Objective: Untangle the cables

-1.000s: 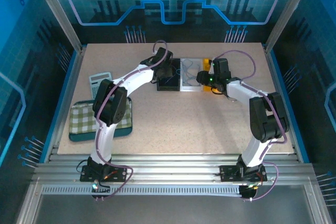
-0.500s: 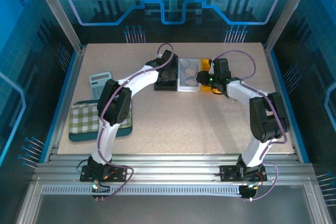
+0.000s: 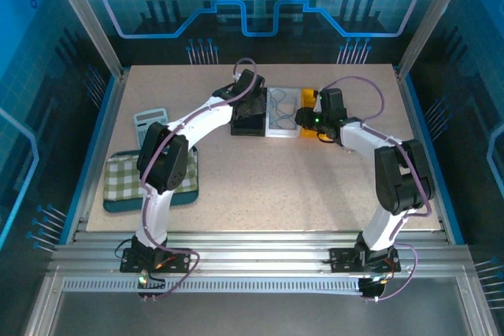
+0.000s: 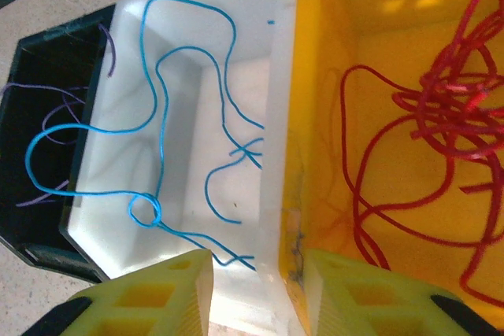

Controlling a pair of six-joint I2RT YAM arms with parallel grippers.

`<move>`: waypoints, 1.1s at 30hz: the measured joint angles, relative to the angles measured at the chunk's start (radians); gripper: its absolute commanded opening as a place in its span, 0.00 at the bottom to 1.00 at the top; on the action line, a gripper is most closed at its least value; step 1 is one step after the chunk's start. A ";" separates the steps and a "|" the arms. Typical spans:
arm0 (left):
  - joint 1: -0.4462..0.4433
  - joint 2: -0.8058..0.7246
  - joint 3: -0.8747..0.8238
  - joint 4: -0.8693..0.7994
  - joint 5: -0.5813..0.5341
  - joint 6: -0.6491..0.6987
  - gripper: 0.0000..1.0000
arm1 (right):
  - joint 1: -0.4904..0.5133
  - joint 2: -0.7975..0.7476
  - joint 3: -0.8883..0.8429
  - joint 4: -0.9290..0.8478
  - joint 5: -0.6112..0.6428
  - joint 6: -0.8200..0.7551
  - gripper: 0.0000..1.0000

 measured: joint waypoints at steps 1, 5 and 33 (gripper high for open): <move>0.000 -0.025 -0.033 0.017 -0.019 0.000 0.70 | -0.002 -0.009 -0.011 -0.001 0.006 -0.005 0.36; 0.005 -0.200 -0.250 0.091 -0.117 -0.007 0.81 | -0.032 -0.061 -0.060 -0.004 0.050 -0.034 0.38; 0.406 -0.594 -1.144 0.735 -0.312 0.233 1.00 | -0.200 -0.211 -0.604 0.600 0.162 -0.513 1.00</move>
